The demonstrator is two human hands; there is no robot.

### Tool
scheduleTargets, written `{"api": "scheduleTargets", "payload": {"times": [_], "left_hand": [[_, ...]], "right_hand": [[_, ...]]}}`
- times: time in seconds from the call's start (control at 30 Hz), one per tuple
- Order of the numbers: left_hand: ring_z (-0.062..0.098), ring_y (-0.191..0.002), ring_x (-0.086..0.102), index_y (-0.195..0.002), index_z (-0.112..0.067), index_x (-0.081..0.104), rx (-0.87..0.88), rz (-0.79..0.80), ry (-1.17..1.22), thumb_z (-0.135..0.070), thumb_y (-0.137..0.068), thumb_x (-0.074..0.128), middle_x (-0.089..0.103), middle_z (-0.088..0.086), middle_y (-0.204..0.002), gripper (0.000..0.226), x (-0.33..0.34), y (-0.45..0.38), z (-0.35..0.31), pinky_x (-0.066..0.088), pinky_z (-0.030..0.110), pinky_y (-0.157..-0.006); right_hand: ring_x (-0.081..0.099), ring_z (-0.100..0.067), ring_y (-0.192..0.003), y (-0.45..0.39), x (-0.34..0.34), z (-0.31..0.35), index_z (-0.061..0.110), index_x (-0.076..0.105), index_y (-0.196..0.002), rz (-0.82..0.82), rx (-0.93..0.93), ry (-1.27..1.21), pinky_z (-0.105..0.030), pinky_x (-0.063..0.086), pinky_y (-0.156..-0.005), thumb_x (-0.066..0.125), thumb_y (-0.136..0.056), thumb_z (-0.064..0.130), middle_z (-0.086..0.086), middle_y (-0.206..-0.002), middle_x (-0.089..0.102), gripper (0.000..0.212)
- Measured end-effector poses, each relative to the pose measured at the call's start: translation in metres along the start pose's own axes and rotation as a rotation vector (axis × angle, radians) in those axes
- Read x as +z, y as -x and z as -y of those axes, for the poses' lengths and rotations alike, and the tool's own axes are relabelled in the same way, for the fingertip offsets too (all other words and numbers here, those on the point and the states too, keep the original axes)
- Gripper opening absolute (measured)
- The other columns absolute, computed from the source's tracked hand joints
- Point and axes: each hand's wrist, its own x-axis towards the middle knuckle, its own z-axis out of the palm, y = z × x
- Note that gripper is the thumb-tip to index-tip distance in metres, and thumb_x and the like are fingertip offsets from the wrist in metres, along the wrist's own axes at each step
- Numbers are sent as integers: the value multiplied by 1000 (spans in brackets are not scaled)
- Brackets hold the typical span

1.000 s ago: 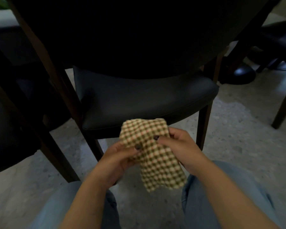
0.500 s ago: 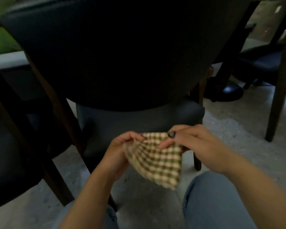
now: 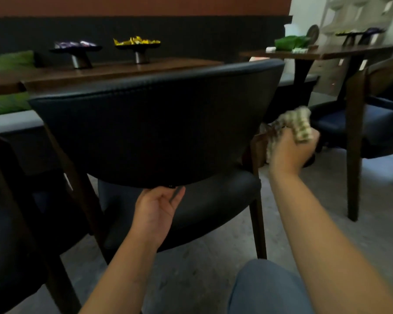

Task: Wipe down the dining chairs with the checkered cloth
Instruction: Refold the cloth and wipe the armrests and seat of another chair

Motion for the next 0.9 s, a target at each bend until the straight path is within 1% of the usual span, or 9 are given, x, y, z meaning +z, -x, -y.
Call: {"api": "scheduleTargets", "payload": {"times": [0.07, 0.13, 0.2, 0.3, 0.47, 0.6, 0.7, 0.83, 0.9], "left_hand": [[23, -108, 64, -106, -12, 63, -20, -6, 5, 13, -75, 45, 68, 6, -98, 44, 2, -1, 0, 50, 44, -98], [20, -96, 67, -89, -12, 69, -51, -28, -11, 11, -69, 46, 69, 5, -90, 39, 4, -4, -1, 51, 44, -95], [20, -88, 66, -67, -10, 69, -58, -71, -37, 15, -68, 41, 68, 6, -81, 38, 6, -9, -2, 51, 43, -92], [22, -88, 67, -73, -7, 68, -39, -108, -49, 19, -64, 36, 68, 8, -87, 42, 7, -15, -4, 51, 41, -90], [24, -88, 72, -86, -1, 71, -52, -92, -2, 17, -55, 41, 71, 12, -95, 47, 9, -16, -5, 55, 40, -87], [23, -87, 72, -77, -12, 79, -85, -82, -10, 17, -55, 42, 73, 8, -92, 51, 8, -18, -7, 55, 40, -87], [24, -91, 72, -99, -8, 71, -103, -98, -28, 18, -56, 43, 72, 9, -98, 58, 9, -16, -10, 56, 41, -88], [27, -98, 66, -86, -6, 73, -99, -94, -48, 20, -64, 40, 68, 12, -101, 48, 9, -12, -10, 50, 43, -98], [30, -104, 59, -98, -2, 66, -95, -101, -51, 20, -68, 37, 63, 15, -106, 47, 12, -9, -11, 44, 45, -107]], "right_hand": [[61, -9, -91, -20, 24, -11, 9, 54, -110, 95, 71, 12, -26, 50, -85, 44, -86, -5, -5, -103, 61, 29], [61, -10, -90, -29, 42, -17, 1, 54, -121, 192, 141, 22, -18, 50, -79, 38, -87, -6, -10, -106, 63, 38], [62, -20, -96, -35, 50, -25, 7, 62, -119, 220, 273, -55, -27, 53, -78, 39, -90, 7, -13, -109, 66, 37], [62, -25, -108, -39, 56, -36, 22, 64, -120, 258, 523, -219, -40, 50, -93, 47, -90, 39, -7, -115, 67, 39], [56, -27, -119, -39, 61, -48, 17, 59, -127, 213, 445, -308, -46, 42, -106, 46, -96, 35, -9, -126, 62, 38], [51, -20, -127, -5, 45, -51, 15, 51, -136, 220, 302, -343, -44, 36, -111, 41, -100, 26, -6, -135, 56, 39], [46, -8, -130, 36, 36, -45, 18, 42, -142, 196, 146, -312, -38, 33, -113, 39, -99, 28, 3, -142, 49, 45], [57, 3, -108, 100, 36, -40, 24, 50, -133, 87, 133, -202, -25, 46, -95, 41, -96, 34, 17, -120, 62, 40], [59, -12, -110, 134, 40, -35, 15, 49, -135, 73, 152, -142, -38, 47, -96, 40, -100, 30, 1, -123, 62, 39]]}}
